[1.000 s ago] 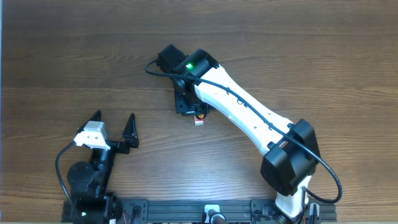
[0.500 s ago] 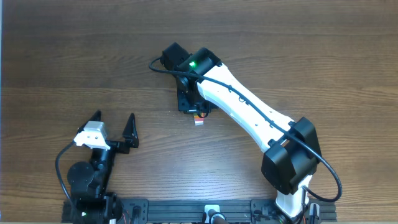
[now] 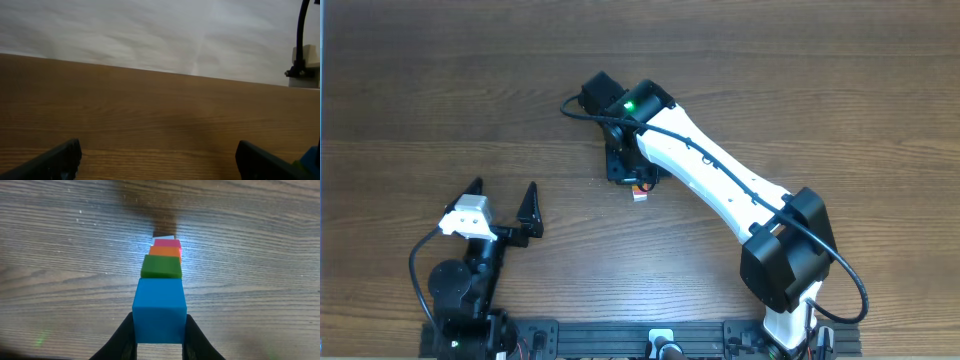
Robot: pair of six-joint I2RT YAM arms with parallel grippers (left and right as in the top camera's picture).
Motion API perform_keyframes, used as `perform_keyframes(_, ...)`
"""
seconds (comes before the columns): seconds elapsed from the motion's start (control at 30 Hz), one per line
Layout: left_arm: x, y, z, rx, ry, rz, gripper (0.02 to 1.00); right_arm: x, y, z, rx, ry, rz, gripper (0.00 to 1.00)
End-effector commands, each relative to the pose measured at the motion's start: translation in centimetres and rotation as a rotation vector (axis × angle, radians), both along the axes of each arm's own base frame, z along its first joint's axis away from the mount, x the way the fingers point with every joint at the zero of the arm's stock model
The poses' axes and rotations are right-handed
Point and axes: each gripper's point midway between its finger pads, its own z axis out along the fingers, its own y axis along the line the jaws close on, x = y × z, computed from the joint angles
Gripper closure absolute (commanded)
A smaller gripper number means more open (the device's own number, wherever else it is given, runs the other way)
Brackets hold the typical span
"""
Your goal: Stack Cubes
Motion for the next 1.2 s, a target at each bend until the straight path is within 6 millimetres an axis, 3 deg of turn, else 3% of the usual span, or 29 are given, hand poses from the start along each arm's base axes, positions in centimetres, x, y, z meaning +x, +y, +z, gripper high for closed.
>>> perform_keyframes(0.03,-0.01,-0.19,-0.18,0.014,-0.003,-0.010,0.018,0.14,-0.24,-0.28,-0.003,0.005,-0.021,0.991)
perform_keyframes(1.0,-0.01,-0.19,-0.18,0.014,-0.003,-0.010,0.018,0.26,-0.18,-0.43,0.000,0.001,-0.021,0.965)
perform_keyframes(1.2,-0.01,-0.19,-0.18,0.014,-0.003,-0.010,0.018,0.25,-0.20,-0.45,0.000,0.002,-0.021,0.873)
